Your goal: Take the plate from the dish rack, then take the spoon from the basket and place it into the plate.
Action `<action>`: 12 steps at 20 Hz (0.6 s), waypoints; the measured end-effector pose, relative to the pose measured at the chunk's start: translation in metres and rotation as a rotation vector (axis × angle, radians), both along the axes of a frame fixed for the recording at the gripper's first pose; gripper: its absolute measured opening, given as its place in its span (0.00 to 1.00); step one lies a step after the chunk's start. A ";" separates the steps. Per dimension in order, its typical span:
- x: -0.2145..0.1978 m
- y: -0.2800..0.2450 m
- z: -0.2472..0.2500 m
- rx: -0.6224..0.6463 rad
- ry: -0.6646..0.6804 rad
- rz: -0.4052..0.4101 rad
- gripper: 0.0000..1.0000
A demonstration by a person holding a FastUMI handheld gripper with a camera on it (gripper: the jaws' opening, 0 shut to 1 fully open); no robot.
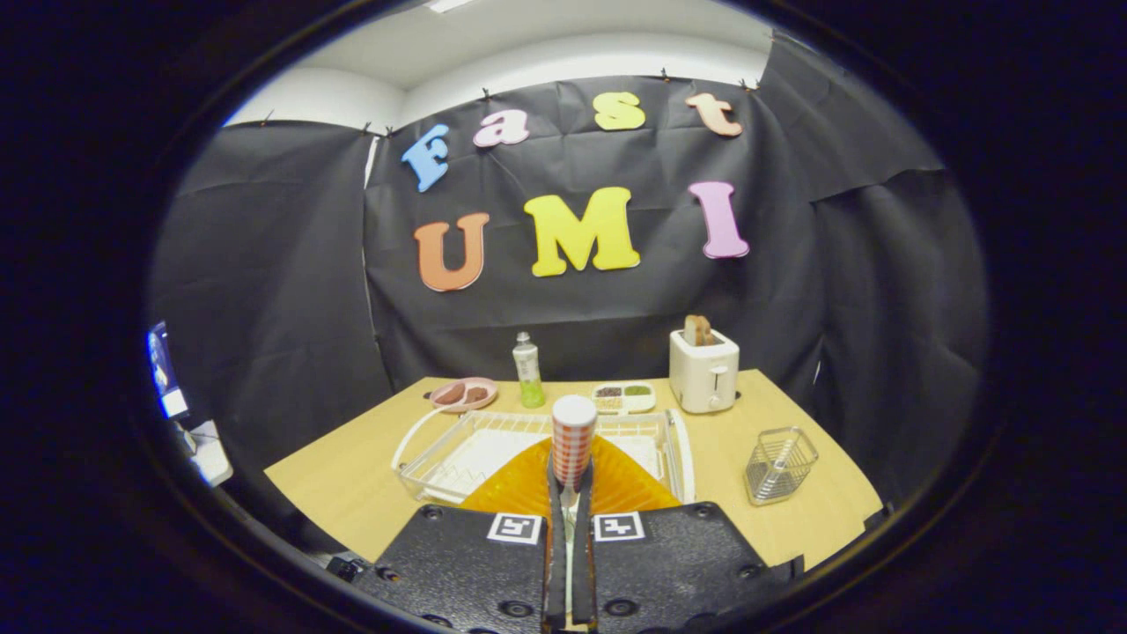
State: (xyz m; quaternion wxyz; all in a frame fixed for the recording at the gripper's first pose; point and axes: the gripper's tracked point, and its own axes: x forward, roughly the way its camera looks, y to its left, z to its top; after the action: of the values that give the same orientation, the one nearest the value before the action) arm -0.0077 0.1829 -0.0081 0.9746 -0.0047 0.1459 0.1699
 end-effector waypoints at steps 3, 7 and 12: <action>-0.002 0.010 -0.025 -0.012 0.015 -0.014 0.08; -0.005 0.032 -0.060 -0.002 0.012 -0.035 0.08; -0.009 0.061 -0.097 -0.001 0.056 -0.013 0.08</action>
State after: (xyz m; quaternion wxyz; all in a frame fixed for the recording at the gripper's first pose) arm -0.0164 0.2436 -0.1051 0.9711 0.0006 0.1735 0.1638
